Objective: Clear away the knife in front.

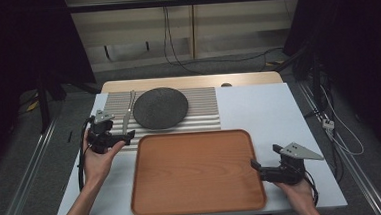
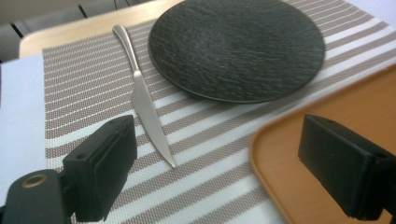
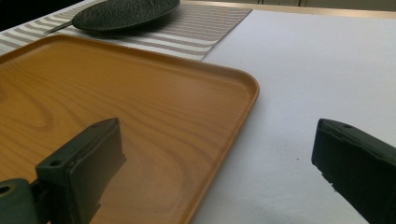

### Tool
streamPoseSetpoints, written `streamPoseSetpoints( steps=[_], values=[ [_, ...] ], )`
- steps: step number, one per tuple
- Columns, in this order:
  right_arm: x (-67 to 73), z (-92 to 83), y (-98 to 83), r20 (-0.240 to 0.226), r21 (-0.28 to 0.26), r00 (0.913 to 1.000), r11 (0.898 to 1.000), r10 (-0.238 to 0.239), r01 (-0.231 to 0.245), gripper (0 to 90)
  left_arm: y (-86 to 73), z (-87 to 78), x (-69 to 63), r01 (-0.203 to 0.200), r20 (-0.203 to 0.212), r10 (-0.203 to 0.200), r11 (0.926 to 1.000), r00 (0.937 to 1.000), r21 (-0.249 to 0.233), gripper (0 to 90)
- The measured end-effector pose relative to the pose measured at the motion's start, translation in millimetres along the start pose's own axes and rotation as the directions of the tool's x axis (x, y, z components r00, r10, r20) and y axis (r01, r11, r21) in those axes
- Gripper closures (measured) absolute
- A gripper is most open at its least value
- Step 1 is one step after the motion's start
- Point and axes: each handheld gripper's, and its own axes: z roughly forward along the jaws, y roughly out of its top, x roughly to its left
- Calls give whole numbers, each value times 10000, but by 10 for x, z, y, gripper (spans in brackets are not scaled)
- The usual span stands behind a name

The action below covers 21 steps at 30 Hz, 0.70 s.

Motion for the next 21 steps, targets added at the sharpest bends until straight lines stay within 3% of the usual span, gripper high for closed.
streamPoseSetpoints(
  steps=[3, 5, 9, 12, 15, 18, 21],
  values=[
    [3, -4, -1, -23, -21, 10000, 10000, -18, 18, 19, 84, 97, 109, 198, -302, -195, 9997, 9994, 118, 119],
    [5, -3, 0, -24, -10, 10000, 10000, -19, 19, 20, 106, 123, 138, 222, -313, -218, 9997, 9993, 99, 115],
    [6, 5, -2, -28, 14, 10000, 10000, 19, -19, 19, 216, 272, 294, 829, -271, -823, 9963, 9962, 243, 117],
    [1, 9, -3, -28, 28, 10000, 10000, 3, -3, 19, 260, 330, 345, 835, -438, -821, 9961, 9957, 300, 117],
    [-3, 11, -4, -5, 42, 10000, 10000, -22, 22, 19, 335, 458, 461, 1245, -312, -1235, 9916, 9919, 341, 128],
    [-7, 10, -7, -14, 56, 10000, 10000, -15, 15, 19, 375, 519, 496, 1146, -561, -1122, 9925, 9921, 415, 131],
    [-16, 14, -11, -7, 81, 10000, 10000, -1, 1, 19, 448, 633, 567, 1300, -574, -1270, 9901, 9902, 524, 155]
  ],
)
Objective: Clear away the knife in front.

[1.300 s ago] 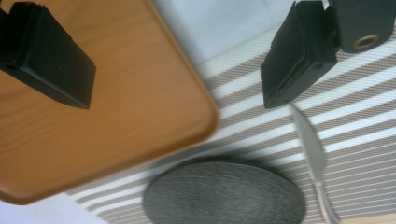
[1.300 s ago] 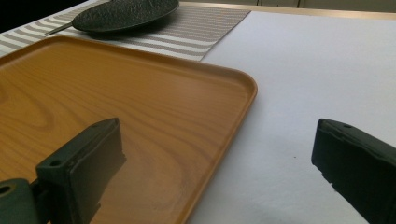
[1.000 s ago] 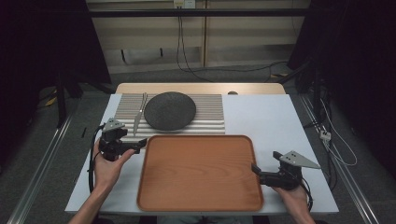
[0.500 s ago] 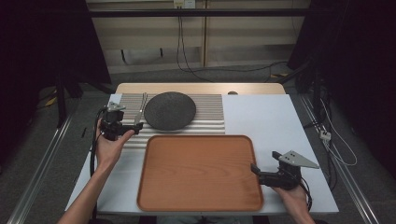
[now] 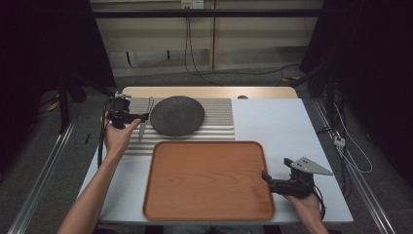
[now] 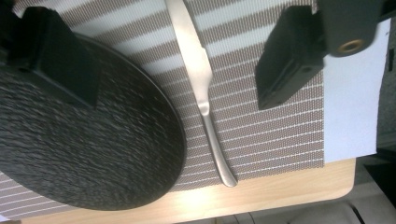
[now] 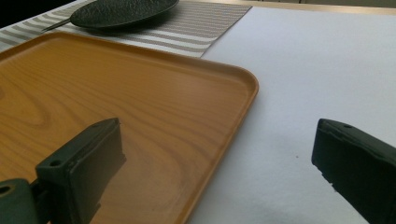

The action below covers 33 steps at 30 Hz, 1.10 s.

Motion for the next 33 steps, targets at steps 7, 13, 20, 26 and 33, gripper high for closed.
streamPoseSetpoints(
  steps=[7, 13, 20, 26, 33],
  values=[
    [-5, 6, -2, 62, 27, 10000, 10000, -10, 10, 20, 182, 206, 65, -11, -290, 19, 9996, 9996, 278, 205],
    [-4, 5, -3, 29, 28, 10000, 10000, -10, 10, 19, 241, 430, 138, 249, -479, -230, 9989, 9986, 403, 286],
    [-4, -5, -6, -18, 17, 10000, 10000, 10, -10, 20, 136, 702, 257, 672, -786, -592, 9923, 9951, 1042, 447],
    [-3, -2, -10, -87, 18, 9999, 10000, 65, -65, 19, 106, 823, 305, 1236, -434, -1198, 9873, 9918, 994, 550],
    [-6, 1, -10, -72, 41, 9999, 10000, 86, -86, 20, 172, 923, 226, 994, -382, -955, 9881, 9947, 1175, 659]
  ],
)
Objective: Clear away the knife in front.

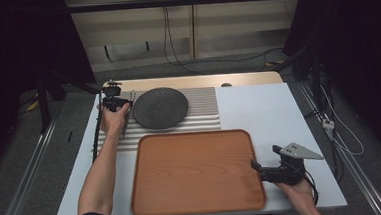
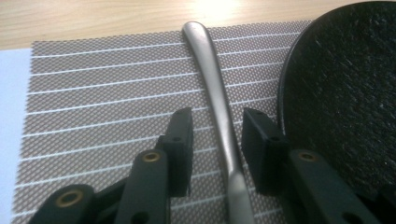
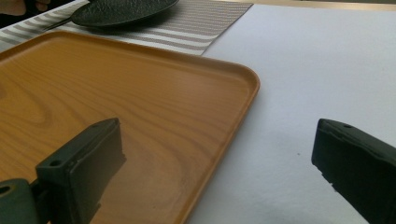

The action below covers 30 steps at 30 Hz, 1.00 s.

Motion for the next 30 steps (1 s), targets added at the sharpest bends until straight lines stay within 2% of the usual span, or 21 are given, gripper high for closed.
streamPoseSetpoints(
  steps=[1, 4, 7, 12, 13, 16, 17, 20, 22, 26, 27, 30],
  values=[
    [-4, -1, -2, 14, 2, 10000, 10000, 15, -15, 20, 8, 31, -20, -146, -103, 148, 9998, 9998, 131, 697],
    [-5, -5, -2, 16, -12, 10000, 10000, 21, -21, 19, 23, 38, -24, -152, -59, 153, 9997, 9999, 176, 739],
    [-9, -4, -4, 1, -9, 10000, 10000, 51, -51, 19, 39, 39, -70, -303, -226, 312, 9989, 9993, 357, 778],
    [-4, 4, -5, 1, 26, 10000, 10000, 7, -7, 20, 32, 7, -58, -326, -132, 334, 9978, 9994, 578, 791],
    [-1, 3, -5, 13, 31, 10000, 10000, -2, 2, 20, 26, -22, -47, -441, -123, 452, 9960, 9989, 776, 794],
    [2, 3, -4, 38, 28, 10000, 10000, -13, 13, 20, 18, -48, -42, -585, -75, 595, 9937, 9982, 959, 796],
    [2, 4, -4, 47, 43, 10000, 10000, -5, 5, 20, 0, -80, -34, -556, 15, 558, 9923, 9984, 1104, 796],
    [3, 8, -4, 70, 64, 10000, 10000, -5, 4, 20, -45, -112, -36, -481, 82, 475, 9933, 9988, 1046, 796],
    [1, 14, -5, 60, 90, 10000, 10000, -23, 22, 21, -91, -167, -26, -466, 316, 430, 9914, 9986, 1225, 795],
    [11, 21, -1, 44, 94, 10000, 9999, -52, 52, 21, -114, -193, -41, -505, 269, 474, 9903, 9985, 1292, 795],
    [16, 21, -1, 40, 103, 10000, 9999, -65, 65, 21, -109, -193, -53, -707, 232, 682, 9881, 9974, 1364, 794],
    [16, 24, 0, 36, 92, 10000, 9999, -89, 89, 21, -106, -180, -65, -656, 125, 645, 9889, 9978, 1330, 791]
  ],
)
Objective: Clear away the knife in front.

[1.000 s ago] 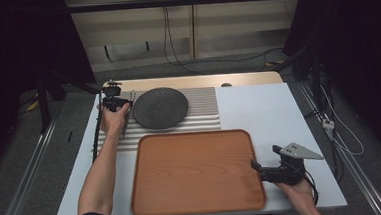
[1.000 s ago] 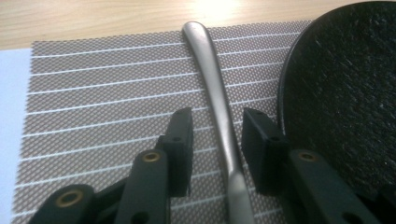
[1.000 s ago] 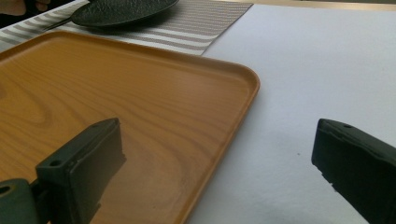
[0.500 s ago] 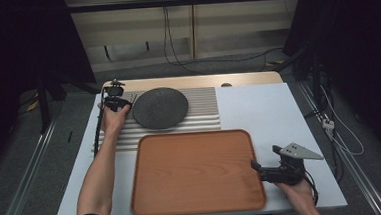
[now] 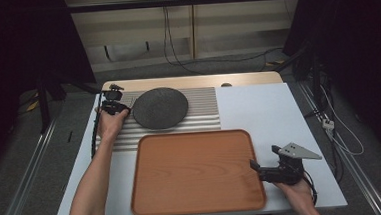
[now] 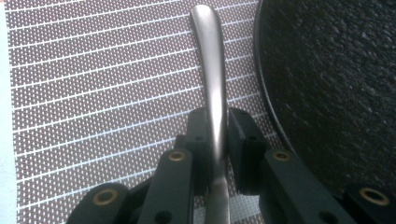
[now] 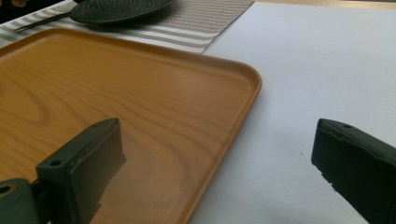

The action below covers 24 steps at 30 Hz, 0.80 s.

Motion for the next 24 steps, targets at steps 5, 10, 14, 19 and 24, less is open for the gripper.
streamPoseSetpoints(
  steps=[5, 10, 14, 19, 24],
  values=[
    [-7, 2, -2, 20, 20, 10000, 10000, 34, -34, 21, 6, 0, 10, 66, 32, -66, 10000, 10000, 60, 791],
    [0, -1, -2, -16, 25, 10000, 10000, 10, -10, 22, 13, 0, -1, 50, 18, -50, 9999, 10000, 141, 791],
    [1, 0, -3, -21, 42, 10000, 10000, 21, -21, 22, 14, 6, 12, 163, 59, -164, 9998, 9998, 113, 785],
    [10, -6, 2, -10, 22, 10000, 10000, -29, 29, 24, 42, 7, 4, 214, 50, -216, 9993, 9998, 300, 796],
    [12, -12, -2, 2, 59, 10000, 10000, -32, 32, 25, 46, 8, -33, 229, -221, -223, 9993, 9995, 291, 799]
  ],
)
